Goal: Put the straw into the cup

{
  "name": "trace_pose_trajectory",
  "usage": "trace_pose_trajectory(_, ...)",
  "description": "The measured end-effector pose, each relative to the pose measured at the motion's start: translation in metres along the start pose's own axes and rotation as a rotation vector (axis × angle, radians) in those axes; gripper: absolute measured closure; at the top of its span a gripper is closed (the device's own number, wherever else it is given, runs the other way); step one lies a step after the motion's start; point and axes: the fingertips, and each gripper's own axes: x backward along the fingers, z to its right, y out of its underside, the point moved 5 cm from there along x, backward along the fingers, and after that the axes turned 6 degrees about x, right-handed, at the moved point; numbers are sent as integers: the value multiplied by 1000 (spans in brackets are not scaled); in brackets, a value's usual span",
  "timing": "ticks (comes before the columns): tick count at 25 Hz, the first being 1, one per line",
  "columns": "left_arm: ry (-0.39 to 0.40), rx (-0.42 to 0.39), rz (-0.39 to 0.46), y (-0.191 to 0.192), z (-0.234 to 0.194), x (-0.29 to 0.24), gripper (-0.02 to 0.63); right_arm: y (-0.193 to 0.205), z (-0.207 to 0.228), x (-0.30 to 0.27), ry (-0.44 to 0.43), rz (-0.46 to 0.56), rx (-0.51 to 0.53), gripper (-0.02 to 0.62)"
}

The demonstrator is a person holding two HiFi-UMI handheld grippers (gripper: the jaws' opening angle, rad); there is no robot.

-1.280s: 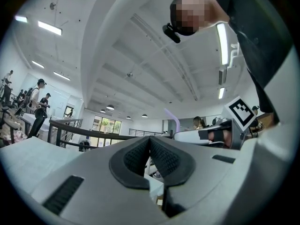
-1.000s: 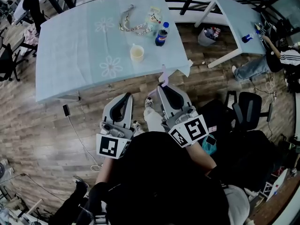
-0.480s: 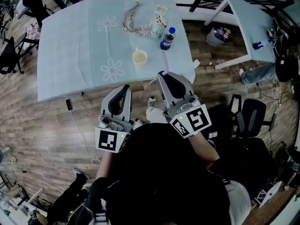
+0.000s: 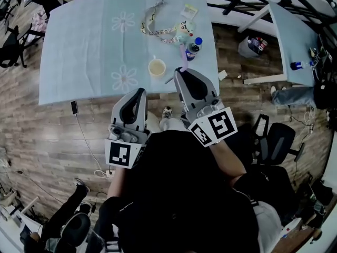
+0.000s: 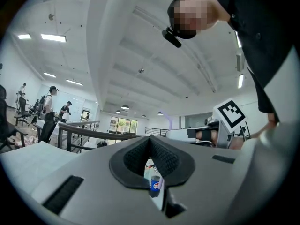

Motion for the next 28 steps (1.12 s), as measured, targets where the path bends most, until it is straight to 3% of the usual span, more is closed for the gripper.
trace_pose_trajectory(10,-11,25,-18,9,-37,-35,594,19,26,-57,-10,-61,24,566)
trace_pose_trajectory(19,50,57,-110,37,-77,-74,594,78,53,-111,53,-187,-4,566)
trace_pose_trajectory(28,81,89,-134,58,-105,-98,594,150,73,-134,121,-305,-67,566)
